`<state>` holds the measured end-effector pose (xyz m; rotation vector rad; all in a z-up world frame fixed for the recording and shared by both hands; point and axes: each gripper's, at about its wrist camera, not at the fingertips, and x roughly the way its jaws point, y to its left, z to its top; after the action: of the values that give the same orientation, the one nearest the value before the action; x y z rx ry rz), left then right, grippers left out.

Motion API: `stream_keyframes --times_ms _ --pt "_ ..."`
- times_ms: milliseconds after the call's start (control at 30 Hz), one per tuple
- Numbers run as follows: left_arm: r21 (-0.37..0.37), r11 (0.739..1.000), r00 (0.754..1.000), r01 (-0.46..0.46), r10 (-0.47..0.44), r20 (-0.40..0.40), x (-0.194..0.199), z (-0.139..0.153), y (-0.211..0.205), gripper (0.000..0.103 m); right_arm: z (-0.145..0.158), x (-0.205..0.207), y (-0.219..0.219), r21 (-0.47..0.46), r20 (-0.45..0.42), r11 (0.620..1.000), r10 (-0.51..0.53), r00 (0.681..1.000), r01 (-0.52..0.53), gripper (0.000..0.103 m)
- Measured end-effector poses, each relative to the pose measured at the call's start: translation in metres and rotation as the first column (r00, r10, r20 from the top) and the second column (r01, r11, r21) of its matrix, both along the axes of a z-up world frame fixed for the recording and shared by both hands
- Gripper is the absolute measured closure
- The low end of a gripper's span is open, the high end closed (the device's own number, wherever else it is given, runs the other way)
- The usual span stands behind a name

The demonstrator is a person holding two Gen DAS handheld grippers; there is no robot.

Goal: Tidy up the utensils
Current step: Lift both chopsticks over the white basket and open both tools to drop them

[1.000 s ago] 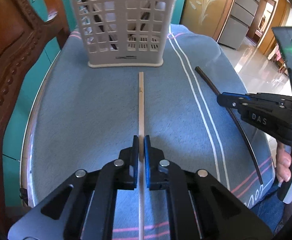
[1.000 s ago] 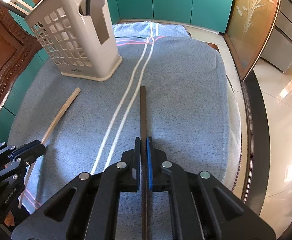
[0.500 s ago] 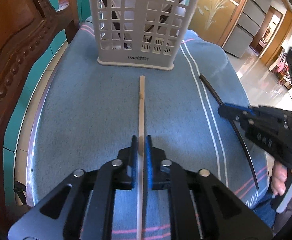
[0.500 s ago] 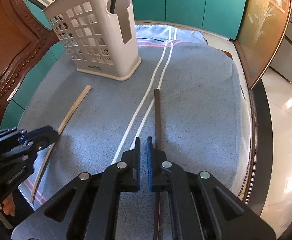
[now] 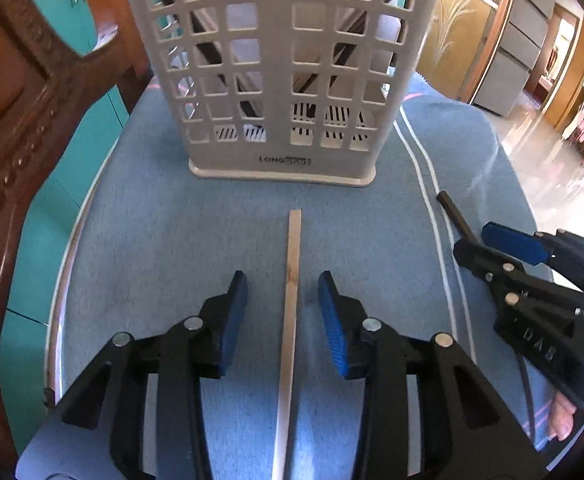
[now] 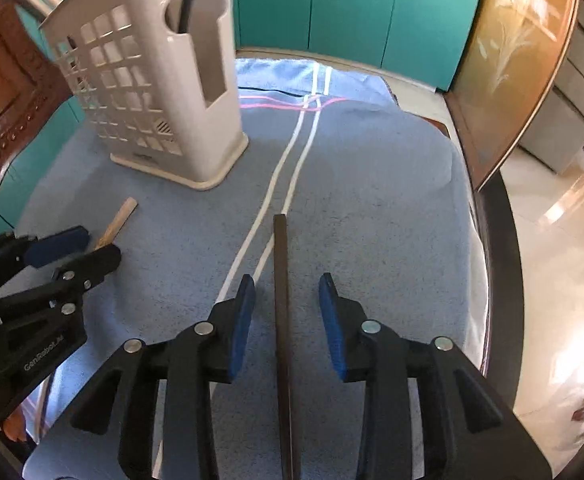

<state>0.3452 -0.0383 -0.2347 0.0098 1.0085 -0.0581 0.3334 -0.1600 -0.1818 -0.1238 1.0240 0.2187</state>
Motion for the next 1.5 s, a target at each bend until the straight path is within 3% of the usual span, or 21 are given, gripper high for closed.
stream_keyframes --times_ms 33,100,233,367,600,733,833,1000,1100,1167,1233,1333,1400,1500 --pt "0.004 1.000 1.000 -0.001 0.001 0.003 0.001 0.000 -0.001 0.065 0.000 0.000 0.000 0.006 0.000 1.000 0.002 1.000 -0.002 0.086" --pt "0.002 1.000 1.000 -0.003 0.003 0.005 0.002 0.001 -0.003 0.067 -0.001 0.000 -0.001 0.028 -0.008 1.000 0.005 1.000 -0.005 0.096" --pt "0.002 1.000 1.000 0.012 -0.012 0.016 0.004 0.001 -0.008 0.092 0.000 -0.003 -0.001 0.041 -0.005 0.999 0.010 1.000 -0.010 0.096" --pt "0.000 1.000 0.999 0.009 -0.009 0.036 0.002 0.003 -0.012 0.096 0.014 -0.011 -0.006 0.081 0.024 0.997 0.013 1.000 -0.015 0.096" --pt "-0.011 1.000 0.983 0.016 -0.014 0.182 -0.030 0.044 -0.014 0.096 0.085 -0.047 -0.026 0.214 0.209 0.972 0.050 0.977 -0.096 0.096" --pt "-0.047 0.998 0.963 0.046 -0.032 0.268 -0.060 0.086 -0.010 0.096 0.140 -0.083 -0.043 0.303 0.361 0.928 0.098 0.927 -0.216 0.096" --pt "-0.064 0.994 0.922 0.086 -0.055 0.383 -0.093 0.136 -0.002 0.096 0.177 -0.096 -0.051 0.351 0.447 0.893 0.104 0.889 -0.281 0.096" --pt "-0.099 0.988 0.844 0.123 -0.051 0.534 -0.115 0.210 0.014 0.096 0.240 -0.100 -0.052 0.413 0.575 0.854 0.024 0.818 -0.316 0.096" --pt "-0.109 0.989 0.770 0.100 -0.007 0.637 -0.116 0.255 0.027 0.096 0.272 -0.091 -0.048 0.437 0.637 0.846 -0.051 0.769 -0.306 0.096" --pt "-0.110 0.992 0.702 0.055 0.039 0.711 -0.110 0.280 0.034 0.096 0.287 -0.082 -0.041 0.441 0.669 0.851 -0.099 0.737 -0.286 0.096" --pt "-0.151 0.988 0.665 0.040 0.086 0.742 -0.099 0.292 0.043 0.096 0.296 -0.078 -0.035 0.439 0.699 0.859 -0.140 0.701 -0.265 0.096" --pt "-0.200 0.980 0.626 0.026 0.140 0.767 -0.084 0.291 0.052 0.096 0.296 -0.067 -0.028 0.432 0.723 0.874 -0.187 0.665 -0.224 0.096" --pt "-0.212 0.977 0.610 -0.015 0.177 0.772 -0.074 0.286 0.057 0.096 0.284 -0.052 -0.023 0.424 0.720 0.882 -0.190 0.667 -0.207 0.096" --pt "-0.233 0.972 0.649 -0.028 0.195 0.735 -0.048 0.266 0.061 0.096 0.255 -0.022 -0.008 0.385 0.691 0.905 -0.155 0.706 -0.178 0.096"
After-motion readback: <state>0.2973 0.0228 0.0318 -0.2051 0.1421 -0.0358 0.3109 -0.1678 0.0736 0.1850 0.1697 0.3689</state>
